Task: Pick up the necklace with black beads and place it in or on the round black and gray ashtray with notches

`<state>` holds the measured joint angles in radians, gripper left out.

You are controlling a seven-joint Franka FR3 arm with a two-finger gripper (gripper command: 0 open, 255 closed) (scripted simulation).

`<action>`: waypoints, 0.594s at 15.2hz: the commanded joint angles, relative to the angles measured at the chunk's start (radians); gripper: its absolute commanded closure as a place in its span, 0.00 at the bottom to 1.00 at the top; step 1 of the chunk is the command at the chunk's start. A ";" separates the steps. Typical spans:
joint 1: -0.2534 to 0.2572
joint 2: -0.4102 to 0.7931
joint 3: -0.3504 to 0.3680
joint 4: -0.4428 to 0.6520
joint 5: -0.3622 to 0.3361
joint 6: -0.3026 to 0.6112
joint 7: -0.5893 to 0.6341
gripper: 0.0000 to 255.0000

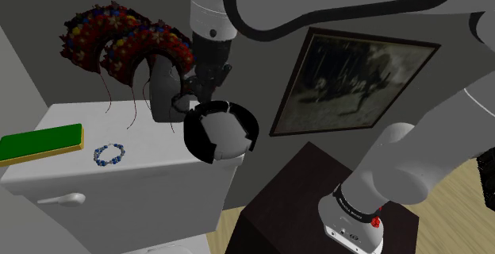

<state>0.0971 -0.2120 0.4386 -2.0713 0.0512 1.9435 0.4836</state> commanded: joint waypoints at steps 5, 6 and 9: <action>-0.021 -0.220 -0.122 -0.194 0.057 -0.022 -0.178 1.00; -0.019 -0.219 -0.122 -0.206 0.057 -0.008 -0.177 1.00; -0.018 -0.213 -0.118 -0.242 0.058 0.033 -0.176 1.00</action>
<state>0.0804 -0.4285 0.3213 -2.3034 0.1099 1.9634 0.3101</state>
